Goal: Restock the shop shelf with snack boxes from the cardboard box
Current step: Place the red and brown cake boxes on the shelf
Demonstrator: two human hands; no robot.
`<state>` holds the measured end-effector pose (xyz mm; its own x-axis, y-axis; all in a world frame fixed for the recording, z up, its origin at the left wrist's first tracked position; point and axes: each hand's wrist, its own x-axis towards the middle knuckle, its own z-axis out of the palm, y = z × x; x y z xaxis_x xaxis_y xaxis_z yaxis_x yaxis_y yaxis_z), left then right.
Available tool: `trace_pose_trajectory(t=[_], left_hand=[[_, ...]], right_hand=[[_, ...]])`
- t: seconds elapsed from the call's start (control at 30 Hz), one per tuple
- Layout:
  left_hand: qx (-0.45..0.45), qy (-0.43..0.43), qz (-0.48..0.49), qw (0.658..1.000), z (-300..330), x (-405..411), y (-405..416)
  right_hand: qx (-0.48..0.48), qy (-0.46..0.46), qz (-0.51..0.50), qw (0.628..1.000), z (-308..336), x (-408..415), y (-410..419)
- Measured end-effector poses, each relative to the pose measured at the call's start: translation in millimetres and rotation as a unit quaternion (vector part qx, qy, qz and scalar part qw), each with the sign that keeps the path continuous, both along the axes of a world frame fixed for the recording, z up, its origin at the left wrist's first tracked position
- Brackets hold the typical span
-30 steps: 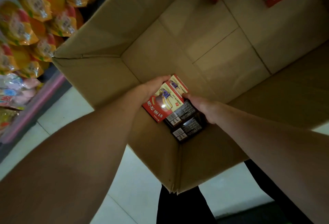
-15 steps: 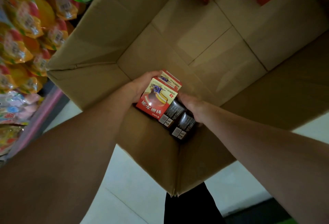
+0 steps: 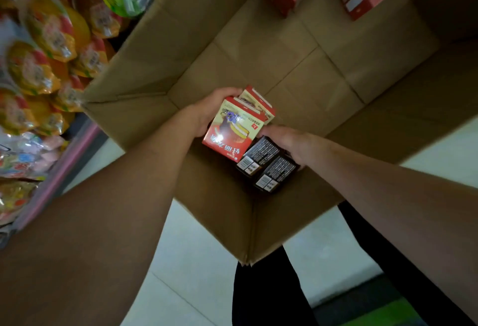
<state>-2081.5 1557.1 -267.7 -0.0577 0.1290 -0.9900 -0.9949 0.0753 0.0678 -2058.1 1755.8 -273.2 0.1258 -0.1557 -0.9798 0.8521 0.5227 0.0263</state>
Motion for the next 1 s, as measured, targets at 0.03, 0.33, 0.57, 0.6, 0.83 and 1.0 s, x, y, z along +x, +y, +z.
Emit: trace_pose_trajectory(t=[0.03, 0.33, 0.57, 0.6, 0.83, 1.0], left_hand=[[-0.002, 0.016, 0.002, 1.0, 18.2, -10.2, 4.4], [0.045, 0.192, -0.042, 0.98, 280.6, -98.6, 84.4], [0.092, 0.33, -0.204, 0.917, 556.4, -122.9, 193.4], [0.099, 0.354, -0.235, 0.9, 594.9, -119.2, 211.9], [0.195, 0.499, -0.341, 0.772, 822.7, -48.3, 369.1], [0.275, 0.546, -0.421, 0.671, 934.5, 33.0, 453.4]], right_hand=[[-0.005, 0.009, -0.006, 1.0, 15.8, -8.2, 4.7], [0.1, 0.169, -0.061, 0.979, 268.3, -74.0, 67.1], [0.141, 0.301, -0.232, 0.914, 528.5, -38.4, 149.0], [0.151, 0.322, -0.255, 0.899, 563.5, -27.6, 163.4], [0.267, 0.456, -0.408, 0.745, 776.4, 81.2, 268.3], [0.347, 0.486, -0.496, 0.63, 888.5, 183.3, 311.6]])
